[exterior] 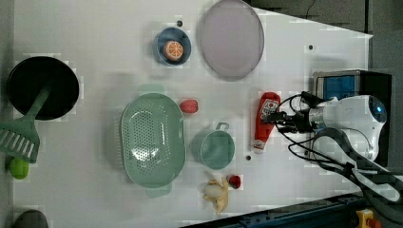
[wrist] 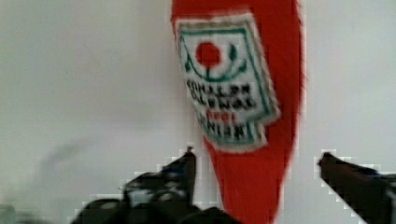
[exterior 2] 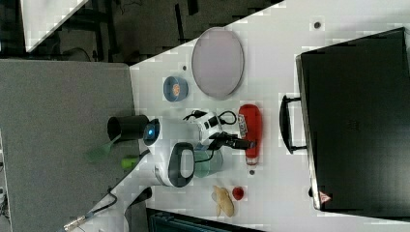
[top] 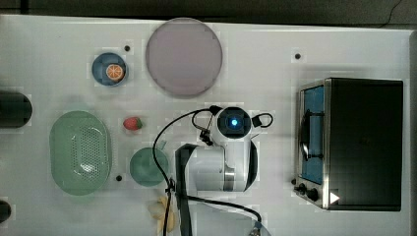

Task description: Pick ketchup from strainer and place it on the table

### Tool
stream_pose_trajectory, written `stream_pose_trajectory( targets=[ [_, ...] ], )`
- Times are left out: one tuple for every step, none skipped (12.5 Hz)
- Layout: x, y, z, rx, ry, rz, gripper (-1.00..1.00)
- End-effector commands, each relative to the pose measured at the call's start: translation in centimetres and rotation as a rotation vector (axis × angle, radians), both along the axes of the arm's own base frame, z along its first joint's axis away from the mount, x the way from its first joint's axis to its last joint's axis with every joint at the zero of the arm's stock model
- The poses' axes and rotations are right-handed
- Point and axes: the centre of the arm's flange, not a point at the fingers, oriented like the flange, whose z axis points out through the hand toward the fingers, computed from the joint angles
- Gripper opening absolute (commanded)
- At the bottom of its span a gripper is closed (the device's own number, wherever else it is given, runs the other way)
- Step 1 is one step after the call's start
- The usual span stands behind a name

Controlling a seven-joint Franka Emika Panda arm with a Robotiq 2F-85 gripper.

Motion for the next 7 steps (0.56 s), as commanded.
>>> stream_pose_trajectory(
  targets=[
    [3.3, -0.7, 6.8, -0.021, -0.167, 0.009, 1.0],
    [4.1, -0.6, 8.9, -0.03, -0.19, -0.01, 1.0],
    [5.0, -0.6, 11.5, -0.04, -0.206, -0.045, 1.0],
    [5.8, -0.4, 14.2, -0.052, -0.204, -0.102, 1.0],
    [6.4, -0.3, 17.0, -0.066, -0.188, -0.173, 1.0],
    [6.9, -0.4, 19.8, -0.081, -0.164, -0.247, 1.0],
    [7.4, -0.5, 22.6, -0.095, -0.144, -0.305, 1.0]
  ],
)
